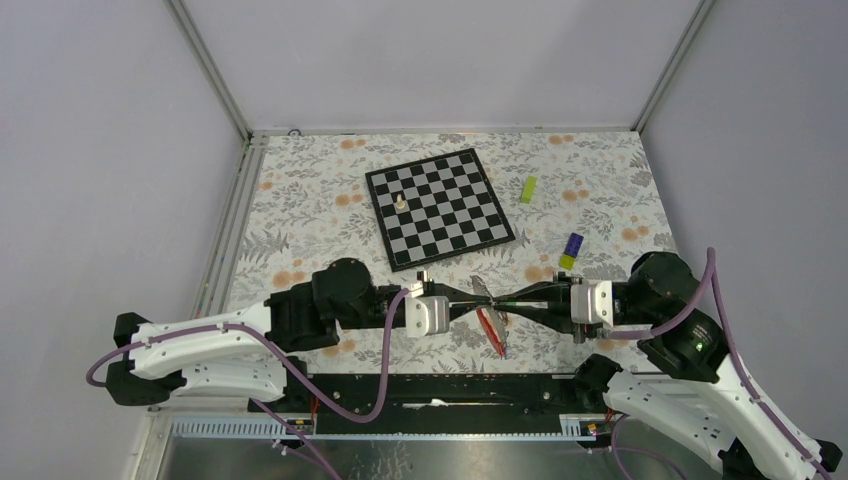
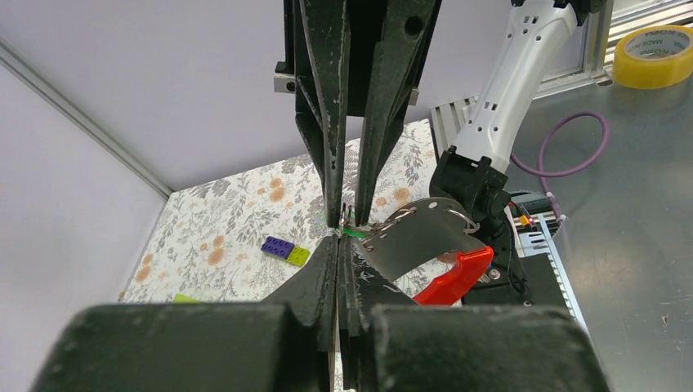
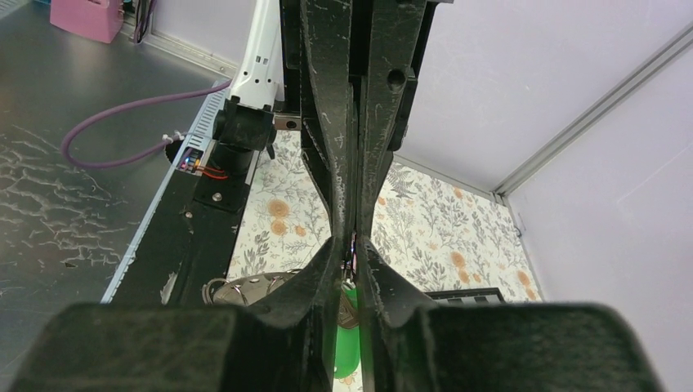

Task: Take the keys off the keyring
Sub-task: Remove the key from the keyring.

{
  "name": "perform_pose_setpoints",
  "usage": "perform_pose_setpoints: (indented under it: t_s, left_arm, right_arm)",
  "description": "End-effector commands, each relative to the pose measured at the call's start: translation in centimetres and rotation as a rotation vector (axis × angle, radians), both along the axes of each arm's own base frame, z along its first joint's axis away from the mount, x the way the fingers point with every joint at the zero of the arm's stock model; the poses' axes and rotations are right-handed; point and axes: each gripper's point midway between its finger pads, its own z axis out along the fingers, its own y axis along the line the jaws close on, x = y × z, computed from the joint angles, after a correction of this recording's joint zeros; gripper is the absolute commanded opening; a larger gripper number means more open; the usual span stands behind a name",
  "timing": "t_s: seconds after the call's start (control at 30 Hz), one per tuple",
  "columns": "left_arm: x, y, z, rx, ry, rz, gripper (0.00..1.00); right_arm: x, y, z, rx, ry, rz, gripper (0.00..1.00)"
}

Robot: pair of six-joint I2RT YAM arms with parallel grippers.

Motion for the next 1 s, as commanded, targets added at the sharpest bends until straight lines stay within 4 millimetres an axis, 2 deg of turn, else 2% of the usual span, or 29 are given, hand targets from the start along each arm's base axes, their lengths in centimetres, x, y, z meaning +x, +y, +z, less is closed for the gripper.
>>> perform_pose_setpoints:
  t_s: [0.0, 0.57, 0.67, 0.87, 0.97]
  left_arm:
    - [-0.2, 0.9, 4.2, -0.122, -0.033, -0.003, 0.0]
    - [-0.8, 1.3, 4.7, -0.13, -0.046, -0.035, 0.0]
    - [-0.9, 1.4, 4.7, -0.131, -0.049, -0.036, 0.0]
    - [-1.0, 1.4, 4.7, -0.129, -0.053, -0.041, 0.0]
    - [-1.0, 1.3, 4.6, -0.126, -0.052, -0.046, 0.0]
  right_arm:
    - [-0.4, -0.2, 1.5, 0.056, -0.04, 0.006, 0.21]
    - [0.4, -0.3, 0.4, 0.042, -0.025, -0.039, 0.26]
    - [0.4, -0.3, 0.3, 0.04, -0.023, -0.04, 0.24]
    - [0.4, -0.2, 0.1, 0.036, -0.017, -0.035, 0.11]
    - [0.3, -0.2, 0.2, 0.043, -0.013, -0.028, 0.11]
